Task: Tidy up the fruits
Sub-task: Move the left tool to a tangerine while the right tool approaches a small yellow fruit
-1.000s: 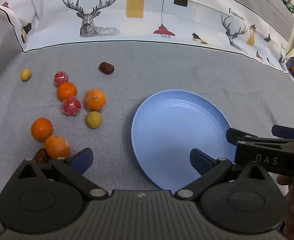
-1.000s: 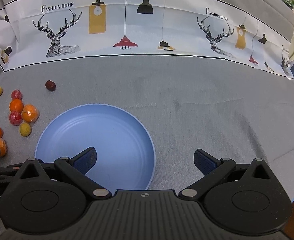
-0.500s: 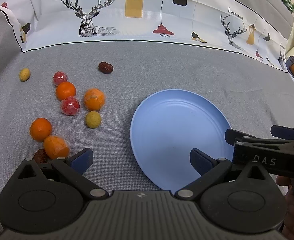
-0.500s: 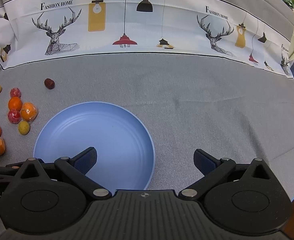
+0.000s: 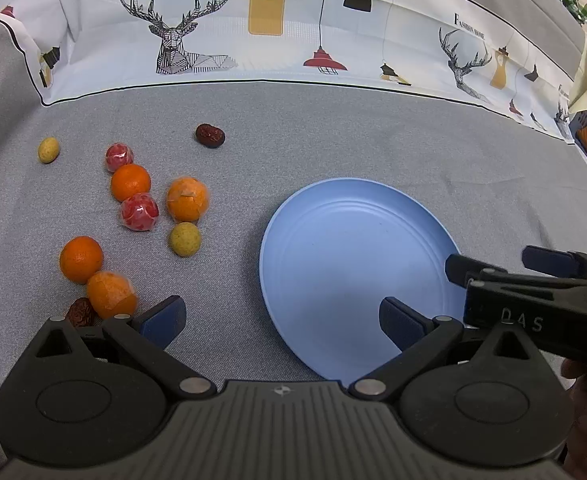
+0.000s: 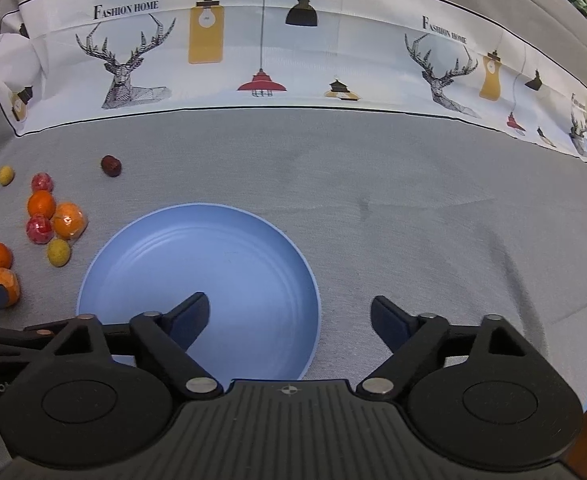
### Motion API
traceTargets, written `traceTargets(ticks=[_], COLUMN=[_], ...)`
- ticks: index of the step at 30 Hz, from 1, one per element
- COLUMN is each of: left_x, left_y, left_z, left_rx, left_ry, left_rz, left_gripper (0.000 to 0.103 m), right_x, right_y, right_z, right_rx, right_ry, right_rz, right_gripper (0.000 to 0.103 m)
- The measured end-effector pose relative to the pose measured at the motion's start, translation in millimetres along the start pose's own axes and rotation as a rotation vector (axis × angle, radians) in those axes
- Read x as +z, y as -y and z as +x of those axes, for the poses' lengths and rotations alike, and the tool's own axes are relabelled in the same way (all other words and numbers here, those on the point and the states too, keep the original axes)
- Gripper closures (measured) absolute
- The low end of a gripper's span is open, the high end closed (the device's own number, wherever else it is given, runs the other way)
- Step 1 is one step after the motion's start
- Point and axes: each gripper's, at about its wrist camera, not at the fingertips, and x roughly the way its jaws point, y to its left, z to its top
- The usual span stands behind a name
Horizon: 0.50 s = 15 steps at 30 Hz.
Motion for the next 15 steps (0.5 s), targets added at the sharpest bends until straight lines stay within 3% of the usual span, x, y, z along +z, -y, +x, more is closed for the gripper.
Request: traceTargets(ticks=[5, 7, 8, 9, 10, 11, 12, 15], left_x=[0, 2, 4, 9, 14, 21, 28, 45], left_y=[-11, -19, -24, -30, -37, -47, -56, -90], left_z=[-14, -25, -30, -37, -42, -50, -56, -74], left_rx=[-0.003, -0.019, -0.021, -0.018, -0.017, -0.023, -0.031, -0.016], left_ry=[0.059, 0.084, 0.089, 0.093, 0.1, 0.116, 0.132, 0.177], left_rz=[-0.021, -0.033, -0.036, -0.035, -0.035, -0.036, -0.037, -0.043], left_gripper=[0.001, 0.008, 0.026, 0.05, 0.062, 0.086, 0.093, 0.093], right_x=[5, 7, 8, 10, 11, 11, 12, 12], right_y=[-6, -9, -12, -13, -15, -17, -20, -30], right_z=[-12, -17, -19, -22, -25, -28, -30, -39], right_rx=[0.066, 0.096, 0.098, 0.12, 0.15, 0.169, 0.194, 0.279], right_ry=[0.058, 0.092, 0.115, 0.13, 0.139, 0.155, 0.169, 0.212], right_rz=[0.011, 0.016, 0.01, 0.014, 0.025, 0.026, 0.025, 0.019], right_gripper=[0.061, 0.067, 0.069, 0.069, 0.069, 0.069, 0.069, 0.069])
